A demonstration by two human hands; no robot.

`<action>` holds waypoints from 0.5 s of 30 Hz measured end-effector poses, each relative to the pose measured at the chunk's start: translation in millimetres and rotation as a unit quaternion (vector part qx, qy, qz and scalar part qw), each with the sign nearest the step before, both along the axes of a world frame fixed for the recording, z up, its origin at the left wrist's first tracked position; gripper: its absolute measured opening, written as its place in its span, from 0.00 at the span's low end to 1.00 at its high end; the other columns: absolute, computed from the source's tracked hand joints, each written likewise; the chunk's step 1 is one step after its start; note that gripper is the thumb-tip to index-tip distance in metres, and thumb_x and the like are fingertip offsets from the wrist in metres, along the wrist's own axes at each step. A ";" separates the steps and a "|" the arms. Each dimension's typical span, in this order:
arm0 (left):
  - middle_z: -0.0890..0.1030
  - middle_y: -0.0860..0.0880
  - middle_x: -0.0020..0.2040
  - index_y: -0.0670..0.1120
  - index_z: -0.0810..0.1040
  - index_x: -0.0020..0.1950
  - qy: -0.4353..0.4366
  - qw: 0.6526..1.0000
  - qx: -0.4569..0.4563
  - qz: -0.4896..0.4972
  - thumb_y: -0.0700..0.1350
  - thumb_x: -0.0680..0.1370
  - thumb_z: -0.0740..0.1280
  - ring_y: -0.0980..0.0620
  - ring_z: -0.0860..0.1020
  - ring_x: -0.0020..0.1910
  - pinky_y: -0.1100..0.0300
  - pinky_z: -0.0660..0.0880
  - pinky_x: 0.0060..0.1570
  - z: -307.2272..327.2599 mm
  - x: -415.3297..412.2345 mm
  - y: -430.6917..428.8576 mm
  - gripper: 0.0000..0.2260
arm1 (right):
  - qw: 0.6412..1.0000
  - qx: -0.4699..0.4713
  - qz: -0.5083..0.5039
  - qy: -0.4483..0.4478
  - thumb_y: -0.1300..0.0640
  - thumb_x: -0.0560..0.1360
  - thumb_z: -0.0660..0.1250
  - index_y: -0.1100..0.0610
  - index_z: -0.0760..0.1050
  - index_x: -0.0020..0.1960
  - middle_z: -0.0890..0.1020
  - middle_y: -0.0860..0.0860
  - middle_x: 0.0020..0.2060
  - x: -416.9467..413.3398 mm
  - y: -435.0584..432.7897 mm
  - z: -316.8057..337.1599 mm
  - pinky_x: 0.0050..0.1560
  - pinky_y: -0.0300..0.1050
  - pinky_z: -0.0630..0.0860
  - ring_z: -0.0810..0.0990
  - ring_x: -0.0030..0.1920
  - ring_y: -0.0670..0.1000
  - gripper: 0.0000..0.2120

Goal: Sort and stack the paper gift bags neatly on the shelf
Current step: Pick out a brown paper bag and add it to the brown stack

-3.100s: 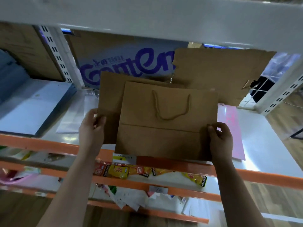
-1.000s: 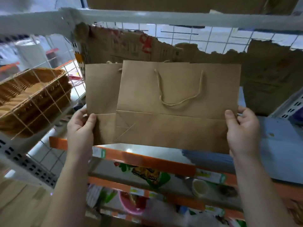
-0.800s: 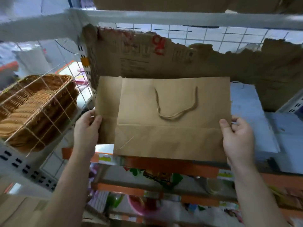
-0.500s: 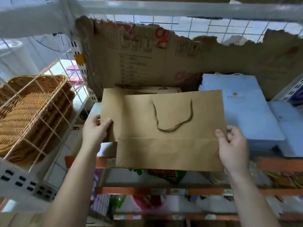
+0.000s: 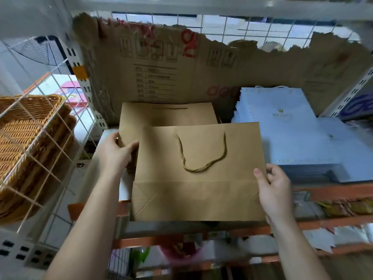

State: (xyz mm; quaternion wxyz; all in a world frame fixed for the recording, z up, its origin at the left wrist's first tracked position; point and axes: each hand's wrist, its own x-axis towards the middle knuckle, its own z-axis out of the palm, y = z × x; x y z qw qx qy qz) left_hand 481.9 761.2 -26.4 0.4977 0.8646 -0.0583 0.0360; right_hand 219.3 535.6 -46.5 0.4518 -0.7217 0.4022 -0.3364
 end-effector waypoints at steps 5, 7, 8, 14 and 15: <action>0.73 0.52 0.34 0.51 0.73 0.39 0.000 0.999 0.016 -0.030 0.46 0.71 0.71 0.48 0.72 0.37 0.57 0.66 0.33 3.1 1.9 -5.9 0.07 | 1.000 0.003 0.004 0.004 0.55 0.79 0.64 0.55 0.75 0.55 0.84 0.46 0.44 2.1 4.7 -0.6 0.51 0.52 0.79 0.83 0.47 0.50 0.06; 0.75 0.49 0.38 0.48 0.79 0.43 0.009 0.999 0.013 -0.031 0.51 0.66 0.67 0.45 0.74 0.41 0.56 0.67 0.38 2.6 5.6 -5.0 0.10 | 1.000 0.012 0.007 0.004 0.55 0.79 0.64 0.55 0.75 0.57 0.85 0.47 0.46 5.2 5.3 -1.1 0.54 0.55 0.79 0.83 0.49 0.50 0.08; 0.78 0.47 0.43 0.46 0.81 0.48 0.009 0.999 0.011 -0.035 0.53 0.65 0.64 0.45 0.76 0.45 0.56 0.69 0.41 2.1 7.0 -3.3 0.17 | 1.000 0.013 0.005 0.004 0.54 0.79 0.64 0.55 0.75 0.57 0.85 0.47 0.47 7.5 4.7 -1.5 0.54 0.57 0.78 0.82 0.49 0.50 0.09; 0.79 0.46 0.60 0.43 0.75 0.66 -0.035 0.998 -0.039 -0.026 0.48 0.82 0.59 0.47 0.76 0.58 0.51 0.71 0.56 -22.8 5.9 30.2 0.16 | 0.999 -0.010 0.042 -0.026 0.54 0.80 0.64 0.57 0.74 0.60 0.85 0.53 0.43 42.3 7.6 24.3 0.48 0.51 0.79 0.82 0.44 0.55 0.11; 0.79 0.48 0.58 0.43 0.76 0.64 -0.050 0.997 -0.048 -0.027 0.47 0.83 0.58 0.48 0.77 0.58 0.51 0.72 0.56 -26.6 -0.7 37.2 0.15 | 0.998 -0.019 0.049 -0.025 0.54 0.80 0.64 0.58 0.73 0.62 0.84 0.55 0.42 52.1 7.0 30.0 0.45 0.47 0.78 0.82 0.42 0.54 0.13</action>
